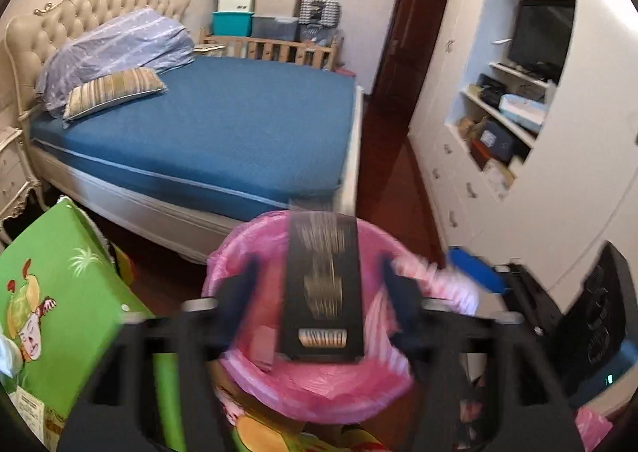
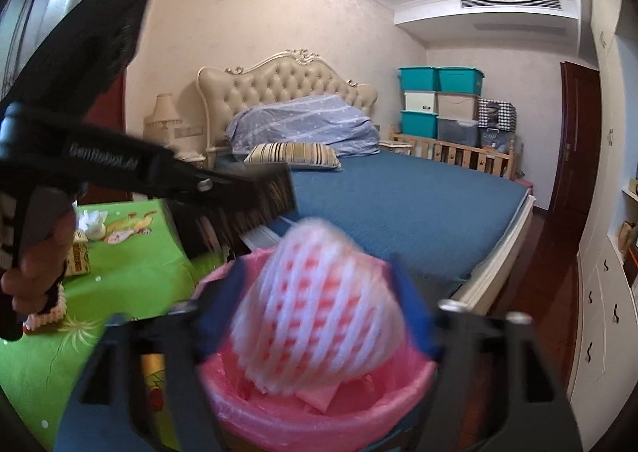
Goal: Collect trash
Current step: 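Carry the box and foam net to the wastebasket and release both, then grasp a white tissue with the left tool while the right tool grasps a pink-orange foam net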
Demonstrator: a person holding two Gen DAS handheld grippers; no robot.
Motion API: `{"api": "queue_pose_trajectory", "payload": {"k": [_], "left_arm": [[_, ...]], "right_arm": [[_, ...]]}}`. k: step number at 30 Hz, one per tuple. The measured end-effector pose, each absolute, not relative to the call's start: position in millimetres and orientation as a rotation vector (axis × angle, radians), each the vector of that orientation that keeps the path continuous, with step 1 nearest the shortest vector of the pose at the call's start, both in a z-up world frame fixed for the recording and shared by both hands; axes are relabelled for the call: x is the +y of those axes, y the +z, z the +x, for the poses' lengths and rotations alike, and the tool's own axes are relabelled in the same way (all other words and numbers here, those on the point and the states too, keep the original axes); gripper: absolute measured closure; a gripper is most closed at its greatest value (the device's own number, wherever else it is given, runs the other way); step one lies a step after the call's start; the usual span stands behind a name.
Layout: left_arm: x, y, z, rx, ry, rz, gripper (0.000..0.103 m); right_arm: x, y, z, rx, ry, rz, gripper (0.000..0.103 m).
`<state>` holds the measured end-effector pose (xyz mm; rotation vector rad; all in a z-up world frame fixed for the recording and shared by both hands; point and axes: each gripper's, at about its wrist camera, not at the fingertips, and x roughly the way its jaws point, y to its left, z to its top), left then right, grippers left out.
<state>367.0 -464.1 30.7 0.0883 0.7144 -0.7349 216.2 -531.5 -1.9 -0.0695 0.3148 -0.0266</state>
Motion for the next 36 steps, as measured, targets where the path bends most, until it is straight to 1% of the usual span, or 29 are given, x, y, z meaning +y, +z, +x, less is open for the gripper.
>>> {"api": "queue_pose_trajectory", "payload": {"k": [1,3,4,6,7,12,13,14,16,19,23,29,33,36], "left_arm": [[-462,31,370,0.696,-0.697,0.087,0.020],[-455,34,369,0.688,-0.682,0.068,0.019],[-447,36,367,0.685,-0.679,0.057,0.019],[-425,42,355,0.643,-0.625,0.069,0.019],[-416,45,349,0.625,-0.606,0.082,0.019],[-346,57,293,0.508,-0.482,0.163,0.019],[-332,60,281,0.491,-0.460,0.173,0.010],[-310,63,268,0.466,-0.431,0.175,0.006],[-265,67,240,0.423,-0.386,0.154,0.007],[-213,62,213,0.431,-0.326,0.152,0.007],[-145,43,178,0.460,-0.218,0.171,0.007],[-67,2,143,0.561,-0.125,0.076,0.007],[-51,-24,137,0.643,-0.123,0.033,0.007],[-63,-39,136,0.673,-0.178,0.052,0.007]], "right_arm": [[-535,-3,213,0.304,-0.042,-0.060,0.013],[-542,-2,203,0.290,-0.051,-0.019,0.013],[-545,-1,189,0.269,-0.061,-0.006,0.013],[-546,5,167,0.236,-0.082,0.001,0.007],[-546,9,153,0.223,-0.094,0.006,0.005],[-533,25,100,0.203,-0.112,0.011,0.005],[-527,27,87,0.190,-0.115,0.028,0.005],[-524,28,81,0.183,-0.107,0.048,0.005],[-513,27,69,0.180,-0.055,0.116,0.005],[-489,20,68,0.208,-0.019,0.162,0.004],[-444,11,83,0.258,0.016,0.149,0.005],[-380,-4,110,0.366,0.103,0.157,0.005],[-346,-10,122,0.411,0.116,0.152,0.005],[-333,-17,121,0.430,0.124,0.135,0.005]]}}
